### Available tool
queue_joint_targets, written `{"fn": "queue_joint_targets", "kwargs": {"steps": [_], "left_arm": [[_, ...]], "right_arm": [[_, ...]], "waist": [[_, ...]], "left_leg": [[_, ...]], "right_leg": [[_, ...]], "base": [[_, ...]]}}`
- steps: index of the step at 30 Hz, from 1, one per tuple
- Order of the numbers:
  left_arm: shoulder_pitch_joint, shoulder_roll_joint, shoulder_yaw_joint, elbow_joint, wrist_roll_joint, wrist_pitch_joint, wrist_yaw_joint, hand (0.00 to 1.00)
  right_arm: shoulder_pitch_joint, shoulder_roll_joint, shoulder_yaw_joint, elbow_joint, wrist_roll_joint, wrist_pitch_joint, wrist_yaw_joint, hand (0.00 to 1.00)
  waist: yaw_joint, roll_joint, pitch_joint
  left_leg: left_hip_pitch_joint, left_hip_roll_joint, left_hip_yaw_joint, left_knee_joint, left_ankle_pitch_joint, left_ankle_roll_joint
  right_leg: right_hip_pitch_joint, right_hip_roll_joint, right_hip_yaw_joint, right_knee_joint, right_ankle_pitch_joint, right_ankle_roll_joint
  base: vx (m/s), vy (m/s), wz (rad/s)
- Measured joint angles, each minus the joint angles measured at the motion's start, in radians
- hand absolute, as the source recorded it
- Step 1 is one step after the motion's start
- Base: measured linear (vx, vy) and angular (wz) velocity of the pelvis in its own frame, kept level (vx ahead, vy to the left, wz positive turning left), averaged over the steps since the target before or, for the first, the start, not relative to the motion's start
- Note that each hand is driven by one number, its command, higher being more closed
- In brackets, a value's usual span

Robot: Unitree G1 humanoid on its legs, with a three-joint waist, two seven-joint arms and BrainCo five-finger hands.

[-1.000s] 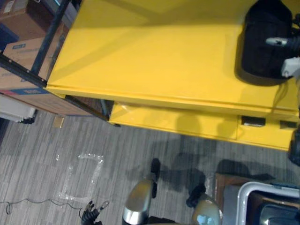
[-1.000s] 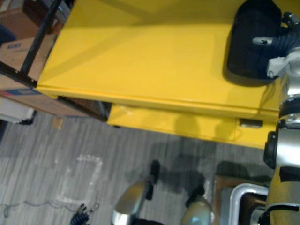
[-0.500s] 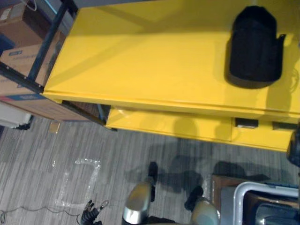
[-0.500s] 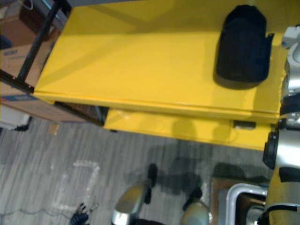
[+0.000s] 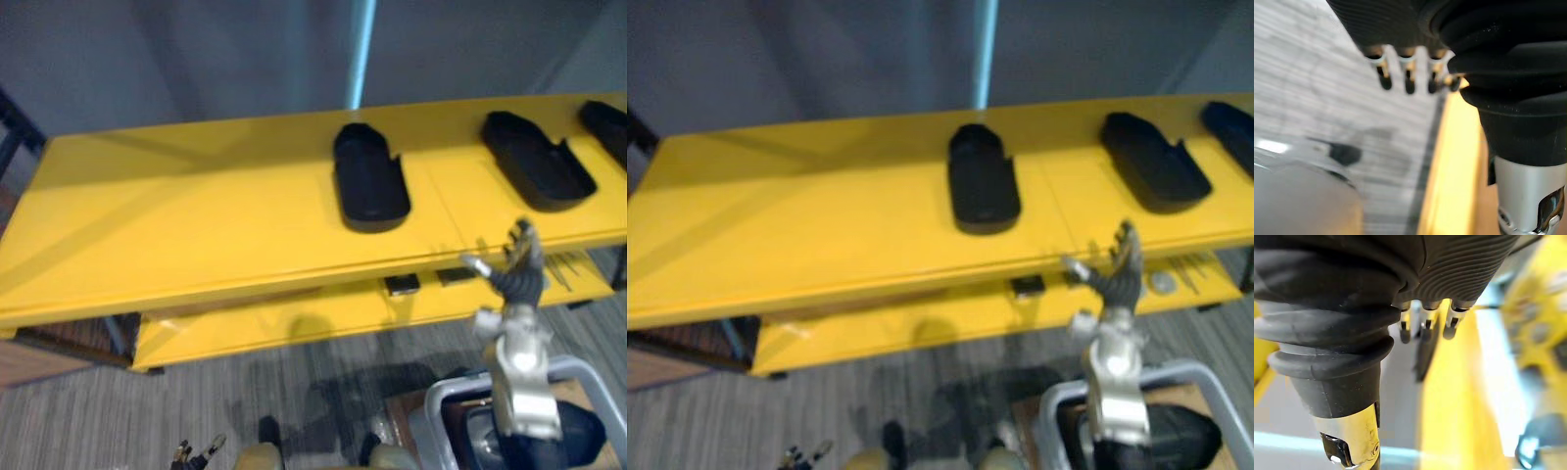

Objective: Walk over and take plastic housings, then place them on the shelf

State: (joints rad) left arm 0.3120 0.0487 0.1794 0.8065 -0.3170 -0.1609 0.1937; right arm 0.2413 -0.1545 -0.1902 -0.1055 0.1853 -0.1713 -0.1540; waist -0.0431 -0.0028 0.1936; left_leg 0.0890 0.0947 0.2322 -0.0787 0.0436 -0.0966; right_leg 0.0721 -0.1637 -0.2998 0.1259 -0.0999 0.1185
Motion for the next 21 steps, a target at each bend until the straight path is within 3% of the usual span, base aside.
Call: {"fn": "queue_joint_targets", "kwargs": {"steps": [6, 14, 18, 19, 21], "left_arm": [[0.0, 0.002, -0.004, 0.01, 0.011, 0.039, 0.032, 0.0], [-0.013, 0.017, -0.05, 0.103, 0.012, 0.075, 0.044, 0.0], [-0.033, 0.032, -0.086, 0.12, 0.012, 0.075, 0.044, 0.0], [-0.042, 0.034, -0.094, 0.121, 0.012, 0.075, 0.044, 0.0], [-0.051, 0.049, -0.124, 0.125, 0.012, 0.073, 0.044, 0.0]], "right_arm": [[0.124, 0.05, 0.087, 0.0, 0.059, -0.092, 0.113, 0.0], [0.151, 0.061, 0.282, 0.098, 0.054, -0.1, 0.199, 0.0], [0.137, 0.054, 0.388, 0.118, 0.016, -0.152, 0.203, 0.0], [0.117, 0.044, 0.422, 0.118, -0.012, -0.161, 0.199, 1.0], [0.071, 0.029, 0.468, 0.124, -0.037, -0.174, 0.194, 1.0]], "waist": [[-0.004, 0.014, -0.048], [-0.013, 0.01, -0.075], [-0.017, 0.015, -0.079], [-0.017, 0.015, -0.079], [-0.017, 0.015, -0.08]], "left_leg": [[0.015, 0.017, 0.042, -0.002, -0.006, -0.006], [0.016, 0.02, 0.074, -0.006, -0.014, -0.008], [0.017, 0.02, 0.079, -0.006, -0.017, -0.01], [0.017, 0.02, 0.079, -0.005, -0.017, -0.01], [0.018, 0.02, 0.078, -0.002, -0.017, -0.01]], "right_leg": [[-0.001, 0.019, 0.03, -0.031, 0.015, -0.01], [0.001, 0.027, 0.059, -0.051, 0.032, -0.011], [0.0, 0.027, 0.064, -0.053, 0.035, -0.011], [0.001, 0.027, 0.064, -0.053, 0.035, -0.011], [0.002, 0.027, 0.063, -0.053, 0.035, -0.011]], "base": [[-0.03, -0.012, -0.21], [0.01, 0.007, -0.11], [0.04, 0.01, -0.03], [0.0, 0.0, 0.0], [0.0, 0.0, 0.0]]}}
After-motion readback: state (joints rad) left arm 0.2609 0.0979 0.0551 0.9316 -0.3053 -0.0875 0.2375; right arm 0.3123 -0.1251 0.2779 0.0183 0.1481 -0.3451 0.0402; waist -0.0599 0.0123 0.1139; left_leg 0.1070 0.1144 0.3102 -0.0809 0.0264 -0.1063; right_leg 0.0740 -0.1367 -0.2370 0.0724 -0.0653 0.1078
